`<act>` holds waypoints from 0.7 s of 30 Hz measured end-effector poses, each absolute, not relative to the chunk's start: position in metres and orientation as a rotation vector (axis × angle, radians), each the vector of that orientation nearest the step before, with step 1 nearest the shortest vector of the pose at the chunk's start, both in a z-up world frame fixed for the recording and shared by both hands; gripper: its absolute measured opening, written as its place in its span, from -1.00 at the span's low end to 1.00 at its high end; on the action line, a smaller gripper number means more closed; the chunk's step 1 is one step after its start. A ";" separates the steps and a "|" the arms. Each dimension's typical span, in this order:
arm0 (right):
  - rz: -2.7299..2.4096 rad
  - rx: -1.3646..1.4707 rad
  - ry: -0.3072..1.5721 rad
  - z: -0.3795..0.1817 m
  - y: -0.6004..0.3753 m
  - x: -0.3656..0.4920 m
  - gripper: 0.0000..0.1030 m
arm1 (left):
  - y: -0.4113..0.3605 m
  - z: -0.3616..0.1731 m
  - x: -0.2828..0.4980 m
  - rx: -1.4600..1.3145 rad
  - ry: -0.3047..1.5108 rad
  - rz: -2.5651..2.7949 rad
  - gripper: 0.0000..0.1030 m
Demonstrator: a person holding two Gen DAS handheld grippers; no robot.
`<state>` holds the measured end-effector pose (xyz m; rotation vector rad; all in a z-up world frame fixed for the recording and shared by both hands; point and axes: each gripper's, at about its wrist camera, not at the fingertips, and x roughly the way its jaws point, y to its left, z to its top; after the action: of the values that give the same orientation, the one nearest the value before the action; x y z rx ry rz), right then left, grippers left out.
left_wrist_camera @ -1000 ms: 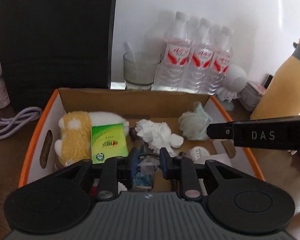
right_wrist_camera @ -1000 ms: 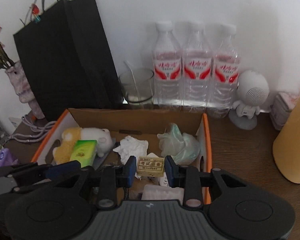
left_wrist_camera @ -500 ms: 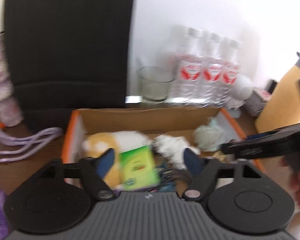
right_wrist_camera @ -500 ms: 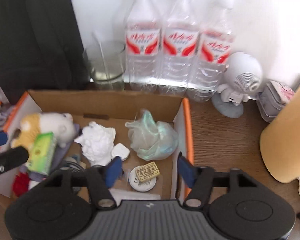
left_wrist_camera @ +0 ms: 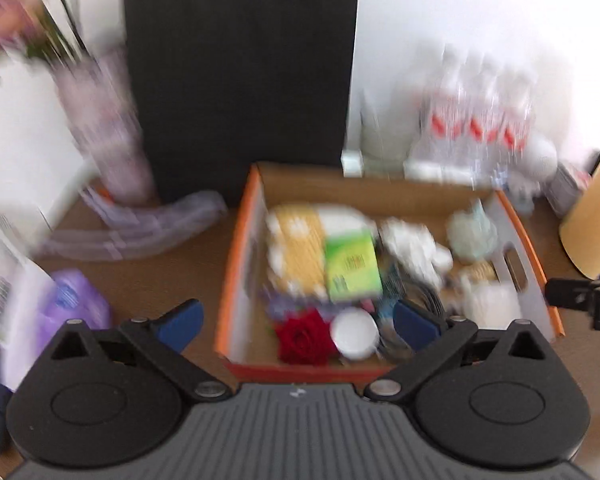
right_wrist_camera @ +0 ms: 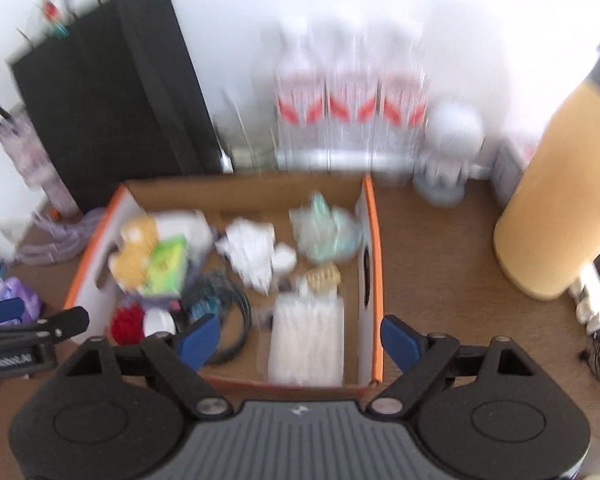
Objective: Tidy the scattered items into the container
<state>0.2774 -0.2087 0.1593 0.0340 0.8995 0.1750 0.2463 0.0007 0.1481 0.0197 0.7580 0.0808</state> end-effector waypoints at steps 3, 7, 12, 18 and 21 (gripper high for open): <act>0.215 -0.009 0.592 0.159 -0.209 0.229 0.70 | -0.007 0.149 0.210 0.060 0.520 0.004 1.00; 0.234 -0.030 0.328 0.150 -0.213 0.188 0.72 | -0.013 0.148 0.185 0.029 0.381 -0.017 1.00; 0.222 0.007 0.287 0.152 -0.218 0.179 0.72 | -0.017 0.147 0.171 -0.002 0.318 -0.035 1.00; 0.193 0.020 0.328 0.158 -0.218 0.160 0.73 | -0.015 0.149 0.141 0.015 0.308 -0.012 1.00; 0.212 0.085 0.398 0.148 -0.227 0.129 0.73 | -0.010 0.141 0.103 0.031 0.333 0.029 1.00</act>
<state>0.1294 -0.2271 0.1481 0.0849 0.3978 0.2123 0.1033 -0.0103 0.1405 0.0312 0.3331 0.0285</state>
